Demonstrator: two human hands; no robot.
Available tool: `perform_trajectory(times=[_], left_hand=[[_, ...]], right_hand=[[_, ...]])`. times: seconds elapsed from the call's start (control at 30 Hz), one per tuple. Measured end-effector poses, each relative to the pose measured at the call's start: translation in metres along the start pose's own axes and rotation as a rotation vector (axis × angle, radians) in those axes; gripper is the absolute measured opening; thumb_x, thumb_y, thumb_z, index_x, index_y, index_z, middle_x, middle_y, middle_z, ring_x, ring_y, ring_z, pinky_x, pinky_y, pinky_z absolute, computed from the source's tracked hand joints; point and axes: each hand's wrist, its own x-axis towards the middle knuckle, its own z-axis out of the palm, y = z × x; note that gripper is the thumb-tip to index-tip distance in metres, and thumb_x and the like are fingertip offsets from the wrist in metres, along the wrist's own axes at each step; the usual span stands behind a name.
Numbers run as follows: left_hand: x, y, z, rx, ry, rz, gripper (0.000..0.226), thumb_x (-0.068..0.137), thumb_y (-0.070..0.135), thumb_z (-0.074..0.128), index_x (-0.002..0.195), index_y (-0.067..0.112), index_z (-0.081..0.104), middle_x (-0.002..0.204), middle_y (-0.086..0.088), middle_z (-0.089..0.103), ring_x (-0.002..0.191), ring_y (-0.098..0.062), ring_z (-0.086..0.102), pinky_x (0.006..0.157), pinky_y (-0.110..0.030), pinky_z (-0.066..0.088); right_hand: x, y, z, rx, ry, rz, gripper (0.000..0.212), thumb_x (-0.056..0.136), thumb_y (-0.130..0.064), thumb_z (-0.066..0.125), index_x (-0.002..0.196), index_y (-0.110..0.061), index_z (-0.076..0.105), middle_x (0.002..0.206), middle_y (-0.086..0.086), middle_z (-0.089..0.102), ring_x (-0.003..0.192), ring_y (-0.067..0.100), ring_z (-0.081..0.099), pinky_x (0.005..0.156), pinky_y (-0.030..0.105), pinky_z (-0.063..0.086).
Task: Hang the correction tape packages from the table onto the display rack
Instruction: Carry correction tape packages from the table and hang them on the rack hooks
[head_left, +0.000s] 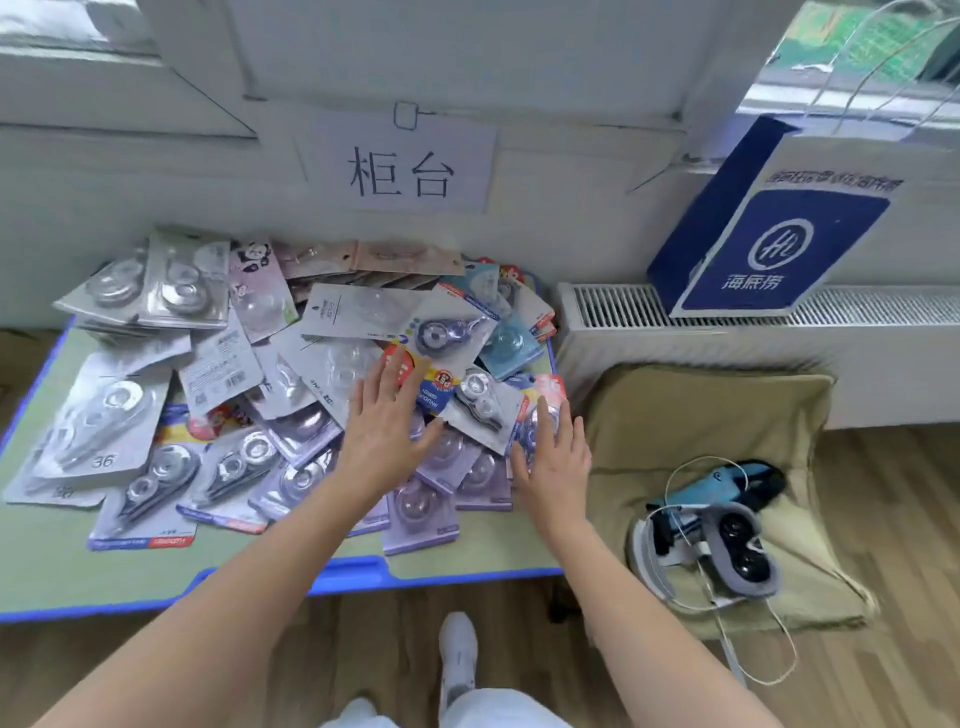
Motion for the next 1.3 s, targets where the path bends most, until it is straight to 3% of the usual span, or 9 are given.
perform_trajectory(times=[0.17, 0.3, 0.37, 0.43, 0.63, 0.8, 1.0, 1.13, 1.3], left_hand=[[0.044, 0.008, 0.006, 0.022, 0.002, -0.006, 0.070, 0.093, 0.045, 0.049, 0.151, 0.026, 0.016, 0.160, -0.002, 0.000, 0.146, -0.023, -0.002, 0.117, -0.039, 0.001], [0.070, 0.009, 0.008, 0.044, -0.010, -0.011, 0.073, 0.091, 0.043, 0.052, 0.151, 0.025, 0.016, 0.160, -0.003, -0.002, 0.146, -0.025, -0.002, 0.117, -0.041, 0.004], [0.077, 0.010, 0.012, 0.042, -0.012, -0.019, 0.075, 0.089, 0.043, 0.055, 0.151, 0.026, 0.015, 0.160, -0.003, -0.002, 0.146, -0.026, -0.002, 0.117, -0.042, 0.004], [0.081, 0.012, 0.015, 0.029, -0.018, -0.033, 0.075, 0.088, 0.042, 0.058, 0.150, 0.024, 0.018, 0.159, -0.004, 0.002, 0.146, -0.027, 0.001, 0.117, -0.043, 0.007], [0.085, 0.013, 0.016, -0.022, 0.098, -0.030, 0.065, 0.080, 0.016, 0.068, 0.139, 0.007, 0.044, 0.136, -0.021, 0.044, 0.125, -0.042, 0.038, 0.105, -0.046, 0.031], [0.090, 0.019, 0.024, 0.125, -0.011, -0.051, 0.082, 0.080, 0.048, 0.067, 0.147, 0.020, 0.029, 0.155, -0.011, 0.018, 0.143, -0.033, 0.013, 0.114, -0.042, 0.013], [0.089, 0.035, 0.023, 0.097, 0.032, -0.134, 0.075, 0.075, 0.039, 0.070, 0.137, 0.014, 0.034, 0.155, -0.008, 0.019, 0.143, -0.033, 0.014, 0.112, -0.046, 0.018], [0.076, 0.030, 0.016, 0.010, 0.087, -0.126, 0.075, 0.074, 0.040, 0.072, 0.135, 0.013, 0.037, 0.155, -0.007, 0.019, 0.144, -0.032, 0.012, 0.112, -0.048, 0.018], [0.052, 0.017, 0.004, -0.047, 0.154, -0.187, 0.077, 0.073, 0.050, 0.071, 0.132, 0.012, 0.038, 0.153, -0.008, 0.024, 0.142, -0.034, 0.018, 0.112, -0.053, 0.022]], right_hand=[[0.023, 0.016, 0.012, 0.052, -0.013, -0.054, 0.064, 0.093, -0.036, 0.056, 0.147, -0.012, 0.032, 0.153, 0.019, 0.025, 0.140, 0.042, 0.022, 0.111, 0.048, 0.023], [0.027, 0.019, 0.018, 0.053, 0.068, -0.102, 0.059, 0.077, -0.029, 0.070, 0.129, -0.003, 0.057, 0.133, 0.028, 0.051, 0.118, 0.052, 0.050, 0.088, 0.058, 0.047], [0.029, 0.019, 0.018, 0.054, 0.068, -0.112, 0.059, 0.078, -0.031, 0.069, 0.128, -0.003, 0.057, 0.133, 0.027, 0.051, 0.117, 0.051, 0.051, 0.086, 0.056, 0.049], [0.030, 0.019, 0.018, 0.056, 0.072, -0.109, 0.058, 0.081, -0.039, 0.053, 0.127, -0.004, 0.059, 0.132, 0.026, 0.052, 0.116, 0.049, 0.053, 0.085, 0.054, 0.050], [0.029, 0.019, 0.016, 0.076, 0.077, -0.128, 0.063, 0.079, -0.042, 0.042, 0.126, -0.003, 0.059, 0.130, 0.026, 0.054, 0.115, 0.050, 0.053, 0.086, 0.054, 0.050], [0.027, 0.020, 0.015, 0.114, 0.112, -0.139, 0.059, 0.079, -0.037, 0.052, 0.124, -0.001, 0.060, 0.125, 0.027, 0.055, 0.114, 0.051, 0.053, 0.085, 0.055, 0.050], [0.025, 0.022, 0.017, 0.146, 0.175, -0.165, 0.059, 0.068, -0.024, 0.071, 0.120, 0.002, 0.061, 0.119, 0.028, 0.057, 0.108, 0.051, 0.055, 0.088, 0.057, 0.047], [0.019, 0.023, 0.011, 0.111, 0.173, -0.170, 0.067, 0.058, -0.020, 0.087, 0.117, -0.001, 0.064, 0.116, 0.024, 0.060, 0.105, 0.050, 0.058, 0.078, 0.052, 0.052], [-0.001, 0.025, 0.000, 0.031, 0.212, -0.206, 0.065, 0.053, -0.024, 0.088, 0.111, -0.005, 0.067, 0.110, 0.020, 0.063, 0.101, 0.045, 0.061, 0.065, 0.046, 0.054]])
